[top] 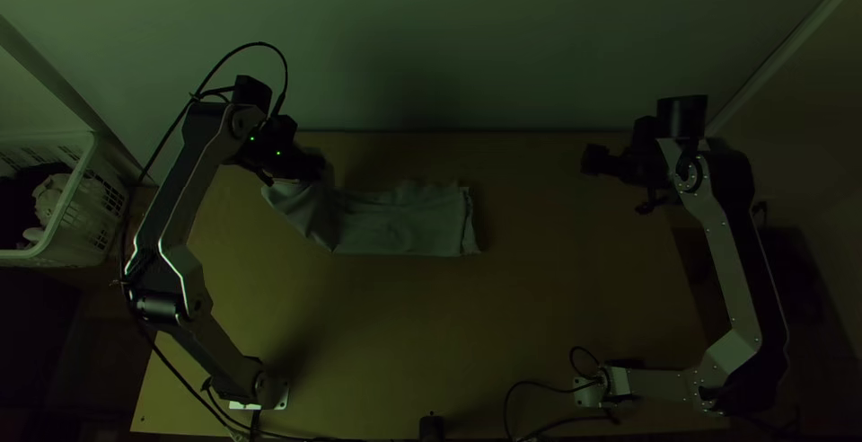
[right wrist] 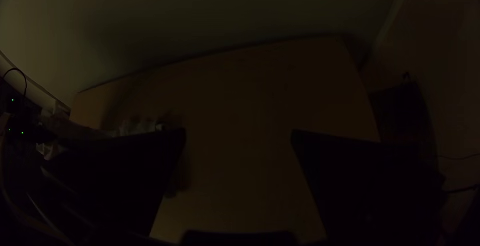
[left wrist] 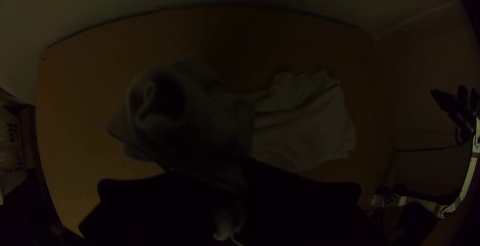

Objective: Fold the t-shirt

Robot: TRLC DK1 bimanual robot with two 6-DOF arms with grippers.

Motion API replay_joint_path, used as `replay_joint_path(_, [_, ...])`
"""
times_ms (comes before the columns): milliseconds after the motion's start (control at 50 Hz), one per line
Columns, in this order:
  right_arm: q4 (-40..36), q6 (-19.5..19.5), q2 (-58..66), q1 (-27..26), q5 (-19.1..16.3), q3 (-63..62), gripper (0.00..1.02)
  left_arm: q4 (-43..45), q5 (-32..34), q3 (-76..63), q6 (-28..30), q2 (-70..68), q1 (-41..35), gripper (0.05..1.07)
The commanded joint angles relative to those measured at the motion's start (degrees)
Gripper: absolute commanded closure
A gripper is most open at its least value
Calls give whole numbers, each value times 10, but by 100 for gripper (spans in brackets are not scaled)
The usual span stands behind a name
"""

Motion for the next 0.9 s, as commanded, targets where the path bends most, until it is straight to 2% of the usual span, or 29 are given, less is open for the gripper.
replay_joint_path(0, [2,13,-18,-3,5,-20,6,-14,-14,41,-36,20,-44,105])
replay_joint_path(260, [10,20,-32,-4,5,-43,6,-33,-100,133,-103,102,-148,105])
replay_joint_path(480, [24,23,-48,-4,5,-73,6,-26,-101,166,-136,158,-210,105])
replay_joint_path(880, [51,35,-68,0,5,-124,6,74,-101,194,-196,212,-312,105])
